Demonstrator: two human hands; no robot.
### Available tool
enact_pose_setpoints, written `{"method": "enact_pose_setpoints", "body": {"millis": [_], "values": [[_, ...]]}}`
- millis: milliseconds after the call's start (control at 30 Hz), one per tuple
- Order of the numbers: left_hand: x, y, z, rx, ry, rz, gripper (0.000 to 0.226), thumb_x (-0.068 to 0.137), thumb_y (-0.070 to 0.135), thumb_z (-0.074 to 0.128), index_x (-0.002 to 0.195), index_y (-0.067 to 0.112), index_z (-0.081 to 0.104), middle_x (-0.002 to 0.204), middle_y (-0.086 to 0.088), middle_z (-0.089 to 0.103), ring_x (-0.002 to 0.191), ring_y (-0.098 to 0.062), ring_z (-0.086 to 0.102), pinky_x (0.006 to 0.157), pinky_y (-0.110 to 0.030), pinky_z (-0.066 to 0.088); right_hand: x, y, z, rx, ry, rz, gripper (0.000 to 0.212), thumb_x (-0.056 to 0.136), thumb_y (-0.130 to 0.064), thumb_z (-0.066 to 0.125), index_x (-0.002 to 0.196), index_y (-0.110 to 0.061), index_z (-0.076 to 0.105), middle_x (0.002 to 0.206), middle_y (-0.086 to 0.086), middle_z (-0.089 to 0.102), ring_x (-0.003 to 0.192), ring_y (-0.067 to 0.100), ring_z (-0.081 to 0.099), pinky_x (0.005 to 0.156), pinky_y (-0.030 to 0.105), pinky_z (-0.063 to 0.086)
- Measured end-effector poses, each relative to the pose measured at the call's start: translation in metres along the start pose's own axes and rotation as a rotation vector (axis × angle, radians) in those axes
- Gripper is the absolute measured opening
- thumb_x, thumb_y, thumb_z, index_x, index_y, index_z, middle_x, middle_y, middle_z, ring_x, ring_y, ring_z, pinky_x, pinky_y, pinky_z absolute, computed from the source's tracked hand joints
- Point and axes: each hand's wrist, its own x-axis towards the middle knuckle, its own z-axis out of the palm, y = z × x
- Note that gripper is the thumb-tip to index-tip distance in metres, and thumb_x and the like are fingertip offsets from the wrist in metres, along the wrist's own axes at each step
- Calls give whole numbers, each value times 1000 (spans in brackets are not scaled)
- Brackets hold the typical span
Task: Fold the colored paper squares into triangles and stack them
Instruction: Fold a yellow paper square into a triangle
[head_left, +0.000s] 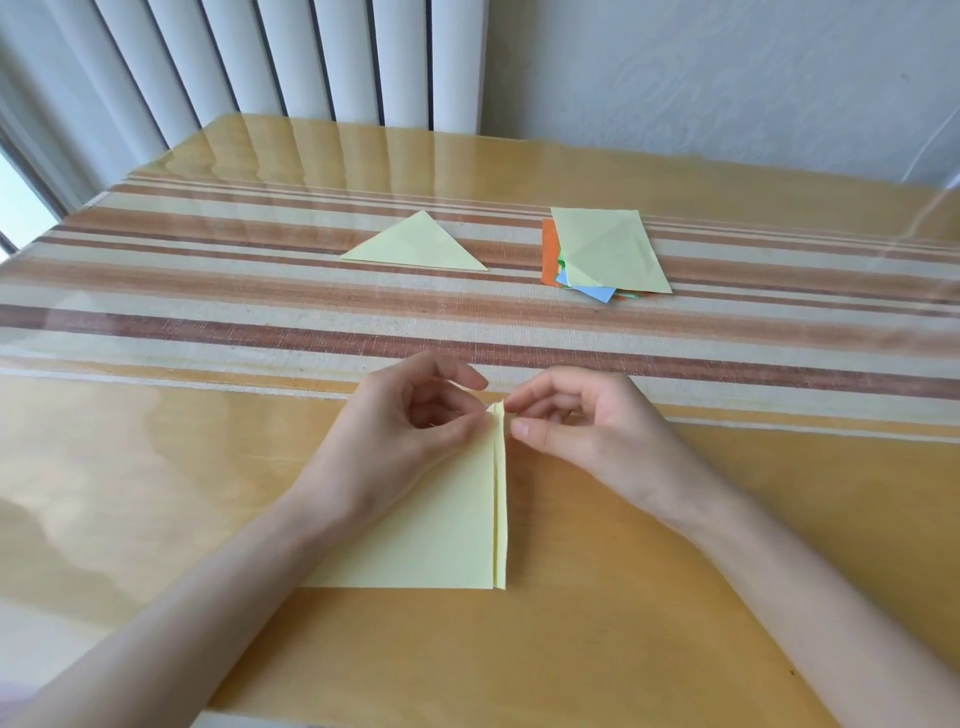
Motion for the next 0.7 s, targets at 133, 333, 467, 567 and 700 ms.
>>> {"method": "enact_pose_setpoints", "body": {"millis": [133,333,467,567,700], "values": [[5,0,5,70,18,23,22,82,1,70,92,19,62,76,5,70,69,-10,63,74,-23,51,1,3,-5,-21,73,0,20,83,-42,68,85,-22,71,84,-5,70,81,7,58,76,18,42],[2,-5,12,259,14,73,24,81,5,73,94,21,61,82,6,67,73,-6,63,69,-16,49,2,12,2,-346,121,-19,12,80,-28,73,81,-31,62,93,-12,57,103,1,42,87,9,31],[-2,-16,7,661,12,344,14,84,24,68,96,19,64,93,8,55,80,-4,52,70,-12,40,1,16,3,-488,135,-57,18,81,-24,74,83,-35,60,96,-12,52,102,5,37,87,1,23],[-8,-22,-2,990,11,545,27,89,39,52,95,21,71,96,4,57,83,-16,49,69,-30,39,0,19,5,-498,166,-81,13,82,-25,74,88,-31,64,97,-11,52,103,6,37,89,2,23],[-15,-21,-12,1093,-124,671,32,97,33,46,106,17,72,113,3,65,98,-21,58,77,-37,44,-3,27,11,-556,279,-157,10,82,-25,73,91,-22,69,95,-9,54,101,9,39,92,5,25]]}}
